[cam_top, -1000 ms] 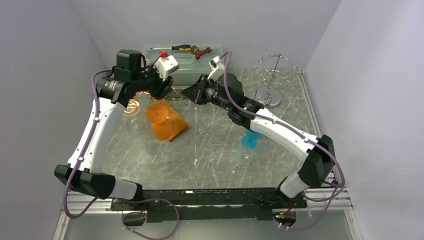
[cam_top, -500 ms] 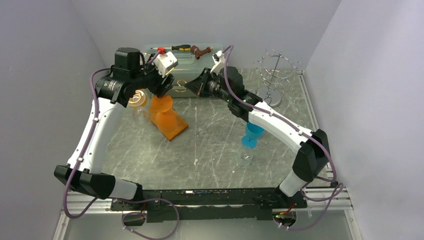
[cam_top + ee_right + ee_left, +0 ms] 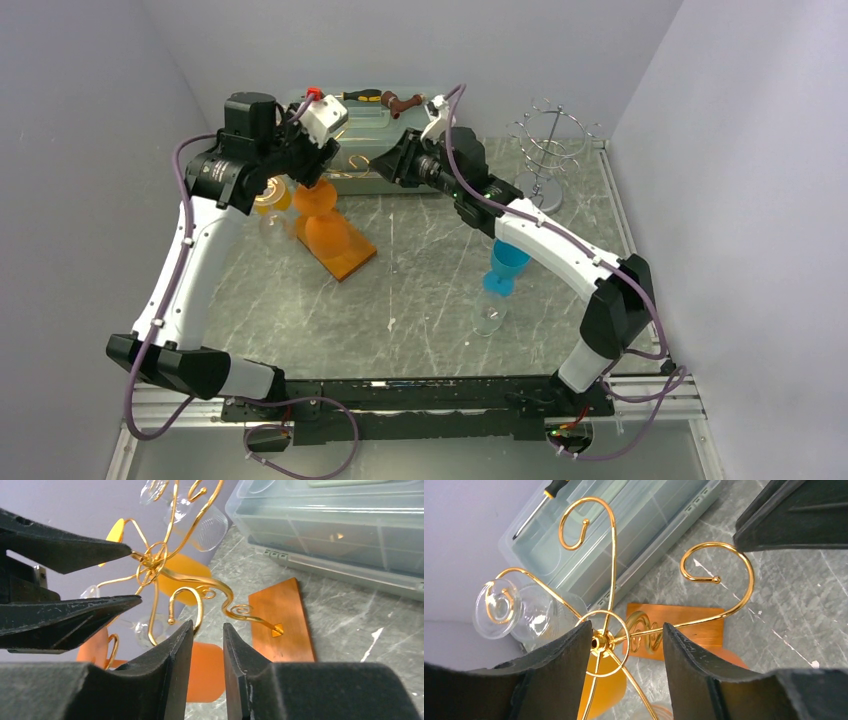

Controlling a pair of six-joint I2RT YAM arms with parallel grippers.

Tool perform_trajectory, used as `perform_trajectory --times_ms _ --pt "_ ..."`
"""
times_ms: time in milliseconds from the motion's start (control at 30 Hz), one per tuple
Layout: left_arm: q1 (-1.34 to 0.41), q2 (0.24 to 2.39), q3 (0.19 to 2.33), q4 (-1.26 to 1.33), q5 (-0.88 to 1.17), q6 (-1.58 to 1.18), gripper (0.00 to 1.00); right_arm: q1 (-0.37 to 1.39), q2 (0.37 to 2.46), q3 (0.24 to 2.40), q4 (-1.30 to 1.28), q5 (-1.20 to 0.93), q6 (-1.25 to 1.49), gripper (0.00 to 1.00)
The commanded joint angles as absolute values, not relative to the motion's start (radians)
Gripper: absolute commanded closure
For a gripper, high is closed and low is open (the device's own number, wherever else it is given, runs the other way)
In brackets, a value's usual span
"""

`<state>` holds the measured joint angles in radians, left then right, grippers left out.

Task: Place the wine glass upside down on the wine glass rack
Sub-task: Adjust the wine rack at the center of the board.

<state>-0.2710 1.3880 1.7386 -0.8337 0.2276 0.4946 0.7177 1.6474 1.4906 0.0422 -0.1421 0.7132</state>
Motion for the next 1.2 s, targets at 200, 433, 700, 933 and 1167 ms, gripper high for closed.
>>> perform_trajectory --times_ms 200,433,700,933,1167 --pt "-0.224 1.353 1.75 -0.827 0.147 0.451 0.46 0.681 1.497 1.448 0.049 -0.114 0.658 0.6" --pt "-0.164 1.365 1.791 -0.877 0.24 0.426 0.45 0.684 1.423 1.27 0.086 -0.086 0.706 0.9" --pt "-0.155 1.355 1.734 -0.853 0.255 0.418 0.45 0.722 1.618 1.192 0.162 -0.066 0.783 1.0" --pt "-0.151 1.35 1.706 -0.832 0.251 0.44 0.46 0.739 1.832 1.242 0.258 -0.006 0.82 1.0" --pt "-0.149 1.344 1.692 -0.825 0.263 0.446 0.47 0.744 2.004 1.303 0.323 0.049 0.861 1.0"
